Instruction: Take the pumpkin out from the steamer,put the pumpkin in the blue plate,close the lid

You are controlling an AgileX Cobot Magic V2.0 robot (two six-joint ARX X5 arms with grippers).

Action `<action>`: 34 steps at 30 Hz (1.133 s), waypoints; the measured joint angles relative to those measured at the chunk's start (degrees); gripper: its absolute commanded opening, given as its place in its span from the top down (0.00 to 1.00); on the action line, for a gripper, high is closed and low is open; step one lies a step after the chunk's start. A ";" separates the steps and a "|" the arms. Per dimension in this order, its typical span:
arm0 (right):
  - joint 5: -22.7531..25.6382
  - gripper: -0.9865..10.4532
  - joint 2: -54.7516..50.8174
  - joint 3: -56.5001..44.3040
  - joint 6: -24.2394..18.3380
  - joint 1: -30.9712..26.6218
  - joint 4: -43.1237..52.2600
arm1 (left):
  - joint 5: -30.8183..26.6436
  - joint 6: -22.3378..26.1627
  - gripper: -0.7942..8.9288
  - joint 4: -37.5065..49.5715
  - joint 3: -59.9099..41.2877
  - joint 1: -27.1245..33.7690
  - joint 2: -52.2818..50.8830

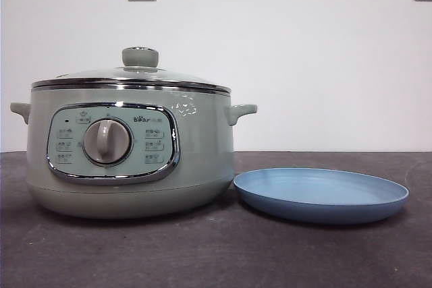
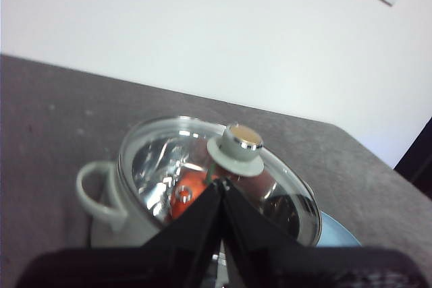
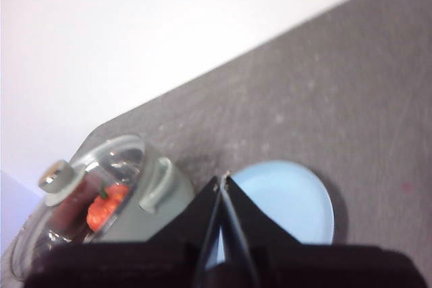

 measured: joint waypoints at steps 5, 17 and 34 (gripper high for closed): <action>0.00 0.91 6.95 9.62 -5.88 0.00 -3.76 | 0.44 5.95 0.93 -2.47 9.66 0.00 8.74; -9.03 0.55 21.03 26.45 -21.97 0.04 -12.72 | 13.29 10.58 0.52 -6.08 23.87 0.00 24.57; -9.03 0.53 24.22 26.93 -22.49 0.04 -13.66 | 12.26 10.64 0.50 -7.23 31.17 -4.70 36.02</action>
